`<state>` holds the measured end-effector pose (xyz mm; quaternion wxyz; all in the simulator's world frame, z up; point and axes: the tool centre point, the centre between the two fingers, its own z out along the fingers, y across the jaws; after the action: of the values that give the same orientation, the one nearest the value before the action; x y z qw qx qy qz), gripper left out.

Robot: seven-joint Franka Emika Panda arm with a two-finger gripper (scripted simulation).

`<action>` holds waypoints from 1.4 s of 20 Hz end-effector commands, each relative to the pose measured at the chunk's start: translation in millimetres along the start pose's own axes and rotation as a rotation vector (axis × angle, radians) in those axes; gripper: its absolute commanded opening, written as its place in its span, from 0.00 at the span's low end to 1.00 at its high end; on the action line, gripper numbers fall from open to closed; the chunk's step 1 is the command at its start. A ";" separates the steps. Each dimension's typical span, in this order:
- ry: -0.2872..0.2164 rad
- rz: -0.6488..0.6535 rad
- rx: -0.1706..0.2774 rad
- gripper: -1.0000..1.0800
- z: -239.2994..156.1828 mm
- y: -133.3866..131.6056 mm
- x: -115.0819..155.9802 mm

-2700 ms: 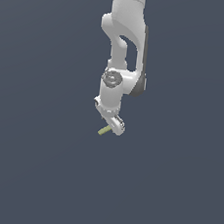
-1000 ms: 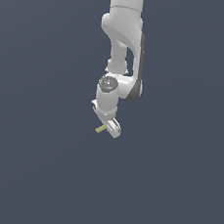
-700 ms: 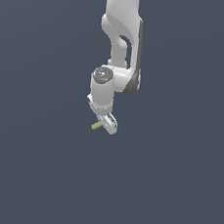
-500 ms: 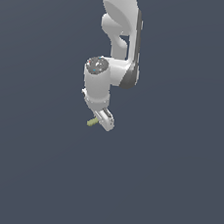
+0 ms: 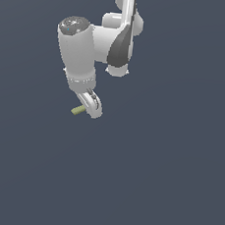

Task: Pick up the object and move it to a goal position.

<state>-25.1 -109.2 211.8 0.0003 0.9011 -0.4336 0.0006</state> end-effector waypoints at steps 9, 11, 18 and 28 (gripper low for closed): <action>-0.001 -0.002 -0.001 0.00 -103.3 15.2 48.4; -0.001 -0.003 -0.001 0.00 -120.2 17.3 56.6; -0.001 -0.004 -0.001 0.00 -170.3 23.3 81.5; -0.001 -0.006 -0.001 0.00 -220.6 28.2 107.7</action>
<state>18.4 -207.9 426.5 0.0003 0.9023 -0.4311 0.0004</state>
